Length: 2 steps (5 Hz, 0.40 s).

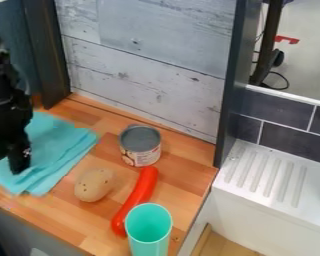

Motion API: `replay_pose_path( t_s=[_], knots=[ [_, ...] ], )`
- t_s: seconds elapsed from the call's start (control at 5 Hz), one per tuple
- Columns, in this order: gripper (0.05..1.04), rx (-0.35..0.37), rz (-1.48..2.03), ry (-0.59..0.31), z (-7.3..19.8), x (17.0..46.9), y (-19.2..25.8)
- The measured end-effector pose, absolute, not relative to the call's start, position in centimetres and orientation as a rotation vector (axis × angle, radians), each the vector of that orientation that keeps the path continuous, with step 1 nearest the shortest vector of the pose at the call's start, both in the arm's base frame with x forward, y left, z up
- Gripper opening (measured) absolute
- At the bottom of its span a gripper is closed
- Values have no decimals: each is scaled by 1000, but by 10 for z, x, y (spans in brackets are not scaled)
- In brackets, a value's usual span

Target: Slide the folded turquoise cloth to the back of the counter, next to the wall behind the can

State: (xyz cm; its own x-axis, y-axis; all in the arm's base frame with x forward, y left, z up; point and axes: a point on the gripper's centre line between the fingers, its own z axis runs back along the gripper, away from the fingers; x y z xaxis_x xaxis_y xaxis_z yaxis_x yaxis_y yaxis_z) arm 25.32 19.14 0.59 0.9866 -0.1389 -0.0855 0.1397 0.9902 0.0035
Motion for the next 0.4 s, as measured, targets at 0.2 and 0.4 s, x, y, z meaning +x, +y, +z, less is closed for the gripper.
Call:
replay_pose_path(
  t_s=[0.2, 0.4],
  knots=[
    [1001, -35, -174, 35, 9, 286, 191],
    [1001, -76, -192, 1, 10, 316, 186]
  ],
)
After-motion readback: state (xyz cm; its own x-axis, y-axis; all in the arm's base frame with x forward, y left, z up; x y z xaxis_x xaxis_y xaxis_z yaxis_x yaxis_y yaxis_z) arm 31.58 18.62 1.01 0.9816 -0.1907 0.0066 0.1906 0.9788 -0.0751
